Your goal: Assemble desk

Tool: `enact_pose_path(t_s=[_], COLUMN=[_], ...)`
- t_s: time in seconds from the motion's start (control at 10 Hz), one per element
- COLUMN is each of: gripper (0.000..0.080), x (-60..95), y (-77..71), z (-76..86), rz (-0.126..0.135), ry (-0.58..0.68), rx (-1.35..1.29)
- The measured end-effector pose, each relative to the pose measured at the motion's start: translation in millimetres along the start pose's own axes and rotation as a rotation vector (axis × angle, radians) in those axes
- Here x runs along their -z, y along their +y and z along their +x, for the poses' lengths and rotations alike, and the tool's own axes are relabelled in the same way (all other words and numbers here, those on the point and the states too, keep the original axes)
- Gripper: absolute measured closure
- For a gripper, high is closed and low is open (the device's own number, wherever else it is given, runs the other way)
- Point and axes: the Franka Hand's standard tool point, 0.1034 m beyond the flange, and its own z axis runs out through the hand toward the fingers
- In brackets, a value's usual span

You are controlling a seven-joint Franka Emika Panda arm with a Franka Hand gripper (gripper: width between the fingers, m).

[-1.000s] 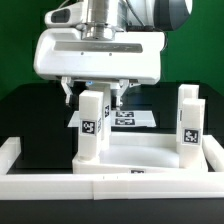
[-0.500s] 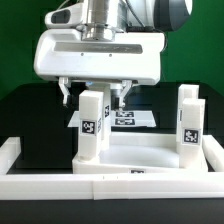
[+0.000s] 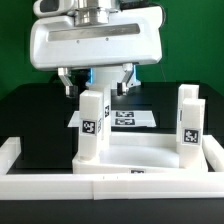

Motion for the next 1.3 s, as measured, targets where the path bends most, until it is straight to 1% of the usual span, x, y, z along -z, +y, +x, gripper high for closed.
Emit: enact_pose_path(t_s=[0.1,0.3,0.4,0.5,0.6,0.7,0.8,1.2,1.3], gripper=[0.0150,0.0150,0.0150,0.0177,0.0177,0.0349,0.0512,0.0512,0.0512], x=[-5.5,-13.1,-13.1,-13.7,-14.1,-14.3,-14.3,-15.0,-16.4], y=[3.4,14.1,13.0,13.2,13.5,13.1,12.8,11.8,8.8], z=[-0.6,6.4,10.6,11.0,10.7,10.5,10.6,10.2,11.4], rz=[0.007,-0.013,-0.020,-0.021,-0.021,-0.024,-0.036,-0.071,-0.083], ry=[-0.102,-0.243,-0.253,-0.245,-0.246,-0.246,-0.244,-0.238,-0.226], rx=[-0.004,-0.020,-0.032,-0.033,-0.033,-0.067,-0.173,-0.464,-0.632])
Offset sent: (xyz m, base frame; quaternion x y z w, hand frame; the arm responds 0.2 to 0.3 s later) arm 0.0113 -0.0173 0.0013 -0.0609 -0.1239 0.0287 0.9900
